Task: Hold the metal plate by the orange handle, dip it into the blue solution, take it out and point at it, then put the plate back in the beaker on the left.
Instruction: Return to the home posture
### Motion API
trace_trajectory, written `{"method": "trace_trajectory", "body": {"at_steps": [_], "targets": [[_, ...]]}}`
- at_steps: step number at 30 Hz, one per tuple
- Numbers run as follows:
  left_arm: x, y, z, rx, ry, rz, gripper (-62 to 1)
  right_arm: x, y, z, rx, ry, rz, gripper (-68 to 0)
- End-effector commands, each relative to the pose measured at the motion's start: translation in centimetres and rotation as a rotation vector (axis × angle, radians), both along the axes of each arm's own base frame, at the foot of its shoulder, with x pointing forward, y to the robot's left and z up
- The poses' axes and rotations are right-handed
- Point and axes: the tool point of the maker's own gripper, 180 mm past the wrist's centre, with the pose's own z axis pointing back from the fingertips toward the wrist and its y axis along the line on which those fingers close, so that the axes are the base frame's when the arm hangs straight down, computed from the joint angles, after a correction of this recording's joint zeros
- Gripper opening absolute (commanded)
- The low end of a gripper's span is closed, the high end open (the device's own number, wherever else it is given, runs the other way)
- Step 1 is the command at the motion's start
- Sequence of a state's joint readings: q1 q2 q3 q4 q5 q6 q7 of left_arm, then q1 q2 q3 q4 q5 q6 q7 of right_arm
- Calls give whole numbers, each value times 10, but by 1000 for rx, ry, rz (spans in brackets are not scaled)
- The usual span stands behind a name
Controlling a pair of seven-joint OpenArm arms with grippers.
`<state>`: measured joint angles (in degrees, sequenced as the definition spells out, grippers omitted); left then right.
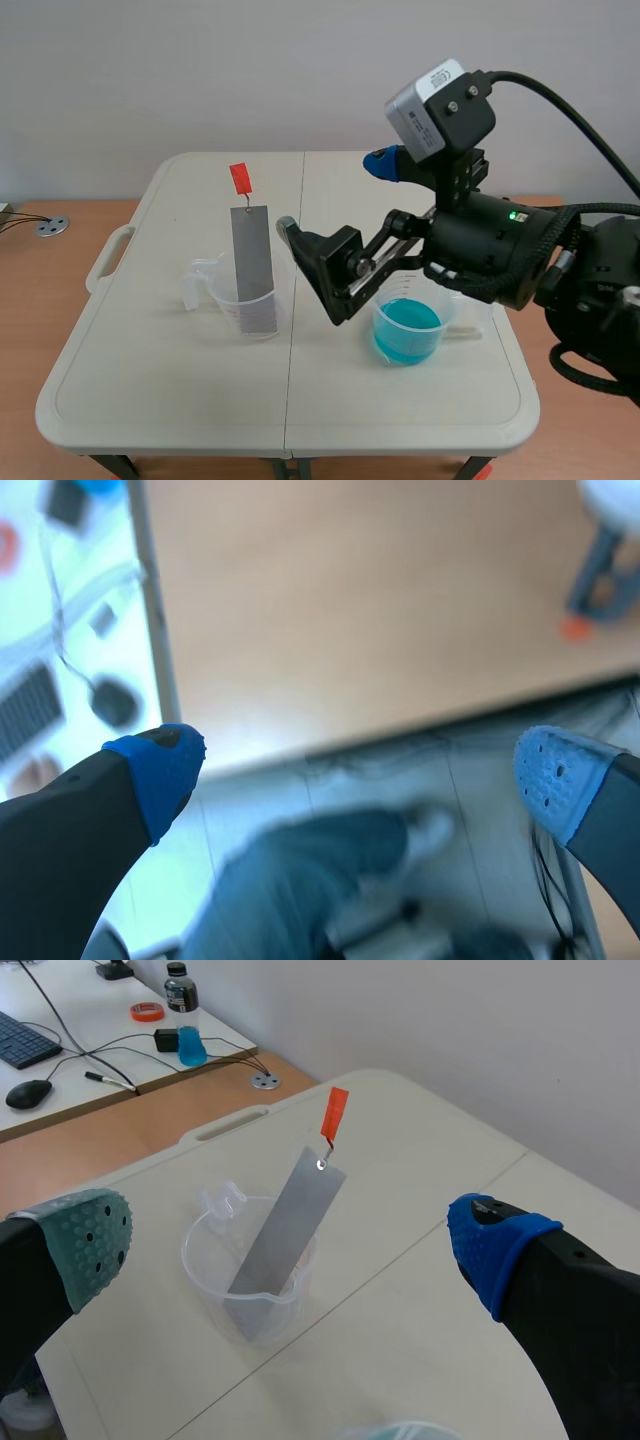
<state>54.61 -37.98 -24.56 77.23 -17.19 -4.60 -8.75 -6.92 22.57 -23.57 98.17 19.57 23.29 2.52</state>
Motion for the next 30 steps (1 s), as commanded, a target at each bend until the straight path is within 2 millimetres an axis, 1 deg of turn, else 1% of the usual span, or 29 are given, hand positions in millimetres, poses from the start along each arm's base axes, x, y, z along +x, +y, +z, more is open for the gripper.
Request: {"method": "trace_trajectory", "body": {"at_steps": [1,6,10,12,15,19,23,26,30], "targets": [[7,-20,13,-35,-63,-55,14,0,-5,11,8,-32,-16,-12],[31,-70,52,-115,-230,-200,14,-11,-20,10,-6,-25,-59,-12],[45,-105,79,-195,-329,-282,14,-19,-31,8,-8,-17,-90,-12],[51,-123,93,-253,-371,-312,14,-24,-35,6,-16,-18,-100,-12],[54,-150,106,-313,-400,-372,14,-31,-41,3,-14,-4,-117,-12],[53,-181,118,-386,-430,-420,14,-40,-47,1,-8,6,-132,-12],[51,-202,127,-452,-460,-431,14,-48,-54,3,-8,2,-148,-12],[46,-215,126,-505,-455,-436,14,-53,-60,3,-9,7,-162,-12],[41,-231,120,-560,-431,-448,14,-58,-66,1,-15,16,-179,-12]]}}
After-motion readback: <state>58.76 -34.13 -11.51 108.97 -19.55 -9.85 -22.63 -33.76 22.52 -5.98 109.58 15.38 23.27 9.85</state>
